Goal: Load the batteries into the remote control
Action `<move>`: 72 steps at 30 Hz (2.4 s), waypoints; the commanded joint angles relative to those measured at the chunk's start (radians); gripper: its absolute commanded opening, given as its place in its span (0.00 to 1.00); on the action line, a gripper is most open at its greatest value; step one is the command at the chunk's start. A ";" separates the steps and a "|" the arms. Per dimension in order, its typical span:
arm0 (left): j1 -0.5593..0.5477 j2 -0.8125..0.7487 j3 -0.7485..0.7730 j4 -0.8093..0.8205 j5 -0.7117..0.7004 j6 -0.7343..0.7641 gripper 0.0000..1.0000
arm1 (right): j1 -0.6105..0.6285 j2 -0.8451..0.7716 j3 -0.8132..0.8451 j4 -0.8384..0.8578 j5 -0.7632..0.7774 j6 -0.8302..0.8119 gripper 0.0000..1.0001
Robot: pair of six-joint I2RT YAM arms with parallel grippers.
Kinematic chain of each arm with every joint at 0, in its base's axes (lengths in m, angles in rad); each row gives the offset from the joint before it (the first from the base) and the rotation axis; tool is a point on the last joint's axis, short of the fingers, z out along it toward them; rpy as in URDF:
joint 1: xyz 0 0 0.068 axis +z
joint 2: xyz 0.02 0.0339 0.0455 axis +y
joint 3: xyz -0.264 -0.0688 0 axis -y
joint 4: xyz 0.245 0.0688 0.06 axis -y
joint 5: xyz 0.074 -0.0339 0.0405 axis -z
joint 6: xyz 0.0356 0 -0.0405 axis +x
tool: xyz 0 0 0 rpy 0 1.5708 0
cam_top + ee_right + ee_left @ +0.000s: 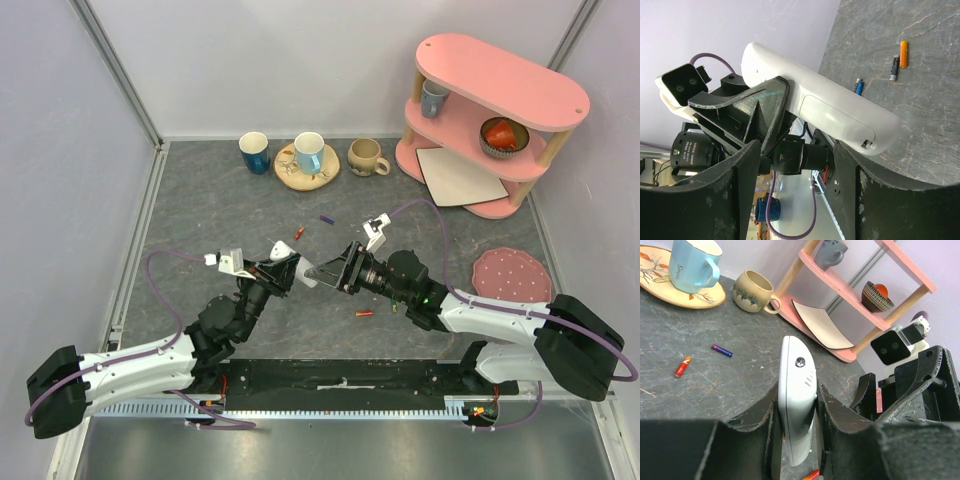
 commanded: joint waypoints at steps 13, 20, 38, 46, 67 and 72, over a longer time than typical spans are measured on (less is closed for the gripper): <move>0.003 -0.023 0.037 0.054 -0.038 0.052 0.02 | 0.004 -0.012 -0.018 0.004 0.013 -0.019 0.68; 0.003 -0.037 0.036 0.053 -0.034 0.041 0.02 | 0.004 -0.013 -0.015 -0.016 0.026 -0.026 0.68; 0.003 -0.044 0.029 0.044 0.001 0.009 0.02 | -0.007 -0.012 -0.003 -0.022 0.032 -0.039 0.68; 0.003 -0.049 0.011 0.064 0.040 -0.009 0.02 | -0.015 -0.009 0.002 -0.022 0.035 -0.040 0.68; 0.003 -0.029 -0.014 0.107 0.069 -0.046 0.02 | -0.021 0.005 0.023 0.007 0.009 -0.033 0.68; 0.002 0.014 0.002 0.110 0.066 -0.038 0.02 | -0.019 0.007 0.023 0.014 0.004 -0.031 0.68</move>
